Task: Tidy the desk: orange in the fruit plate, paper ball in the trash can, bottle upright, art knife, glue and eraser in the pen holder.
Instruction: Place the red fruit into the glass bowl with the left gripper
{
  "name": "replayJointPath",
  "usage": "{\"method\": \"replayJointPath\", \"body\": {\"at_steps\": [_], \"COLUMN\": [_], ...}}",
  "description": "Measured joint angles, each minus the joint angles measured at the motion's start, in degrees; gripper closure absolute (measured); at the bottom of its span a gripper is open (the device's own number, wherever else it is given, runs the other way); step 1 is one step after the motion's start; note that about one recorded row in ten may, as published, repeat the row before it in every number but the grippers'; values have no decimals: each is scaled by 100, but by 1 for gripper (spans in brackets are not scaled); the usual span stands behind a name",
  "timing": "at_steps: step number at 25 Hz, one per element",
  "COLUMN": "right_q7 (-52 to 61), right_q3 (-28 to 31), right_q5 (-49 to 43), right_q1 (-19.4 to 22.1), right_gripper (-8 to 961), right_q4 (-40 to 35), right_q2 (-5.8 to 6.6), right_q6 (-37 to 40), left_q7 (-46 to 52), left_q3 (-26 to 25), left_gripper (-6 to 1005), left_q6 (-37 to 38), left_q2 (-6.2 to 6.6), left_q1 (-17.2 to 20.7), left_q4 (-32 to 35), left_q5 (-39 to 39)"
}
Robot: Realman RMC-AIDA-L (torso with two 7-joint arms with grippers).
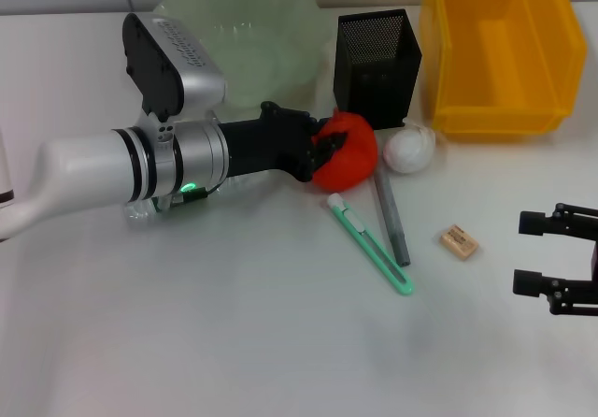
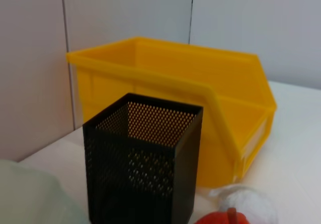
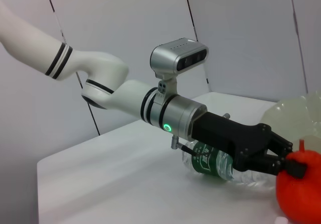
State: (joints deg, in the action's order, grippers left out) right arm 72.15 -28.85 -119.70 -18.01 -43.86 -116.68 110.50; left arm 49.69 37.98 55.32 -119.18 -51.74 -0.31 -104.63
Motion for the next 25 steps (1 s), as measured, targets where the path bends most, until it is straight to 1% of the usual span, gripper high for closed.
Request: {"method": "replayJointPath", "body": {"at_steps": [3, 4, 5, 6, 7, 9, 10, 11, 14, 15, 16, 17, 19, 20, 21, 23, 24, 25], "right_q7": [31, 36, 38, 38, 39, 39, 40, 40, 41, 42, 42, 42, 43, 43, 43, 43, 43, 43], "right_q3": [-9, -12, -14, -14, -15, -16, -16, -16, -16, -15, -15, -16, -15, -15, -15, -16, -15, -15], "right_q5": [0, 0, 0, 0, 0, 0, 0, 0, 0, 0, 0, -1, -1, -2, -2, -3, -4, -4], "right_q1": [-8, -11, -13, -14, -17, -24, -29, -29, -32, -42, -42, -47, -56, -65, -65, -78, -86, -91], "right_gripper": [173, 173, 173, 173, 173, 174, 174, 174, 174, 174, 174, 174, 174, 174, 174, 174, 174, 174], "right_q4": [0, 0, 0, 0, 0, 0, 0, 0, 4, 8, 8, 9, 9, 9, 9, 9, 9, 9], "right_q2": [-1, -2, -3, -3, -3, -4, -4, -4, -12, -19, -19, -23, -40, -64, -64, -78, -80, -80], "right_q6": [-15, -24, -28, -28, -29, -31, -37, -37, -40, -40, -40, -40, -40, -42, -42, -41, -41, -41], "left_q7": [57, 148, 541, 541, 761, 1368, 1815, 1815, 2373, 2653, 2653, 2779, 2902, 2968, 2968, 3031, 3055, 3080], "left_q3": [-18, -5, 92, 92, 150, 301, 408, 408, 455, 455, 455, 455, 447, 455, 455, 520, 596, 798], "left_gripper": [790, 811, 821, 831, 841, 861, 865, 870, 883, 887, 891, 896, 908, 916, 925, 941, 941, 942], "left_q6": [185, 368, 850, 850, 1047, 1555, 1950, 1950, 2194, 2157, 2157, 2092, 1844, 1451, 1451, 963, 710, 208], "left_q2": [0, 2, 26, 26, 30, 41, 42, 42, 53, 60, 60, 60, 61, 54, 54, 37, 33, 29], "left_q1": [45, 85, 222, 222, 291, 553, 800, 800, 1047, 1159, 1159, 1192, 1192, 1139, 1139, 1047, 982, 862], "left_q4": [64, 153, 491, 491, 699, 1366, 2004, 2004, 2827, 3256, 3256, 3426, 3545, 3536, 3536, 3455, 3396, 3292], "left_q5": [-1, -14, -54, -54, -60, -58, -40, -40, 13, 68, 68, 90, 175, 301, 301, 382, 398, 404]}}
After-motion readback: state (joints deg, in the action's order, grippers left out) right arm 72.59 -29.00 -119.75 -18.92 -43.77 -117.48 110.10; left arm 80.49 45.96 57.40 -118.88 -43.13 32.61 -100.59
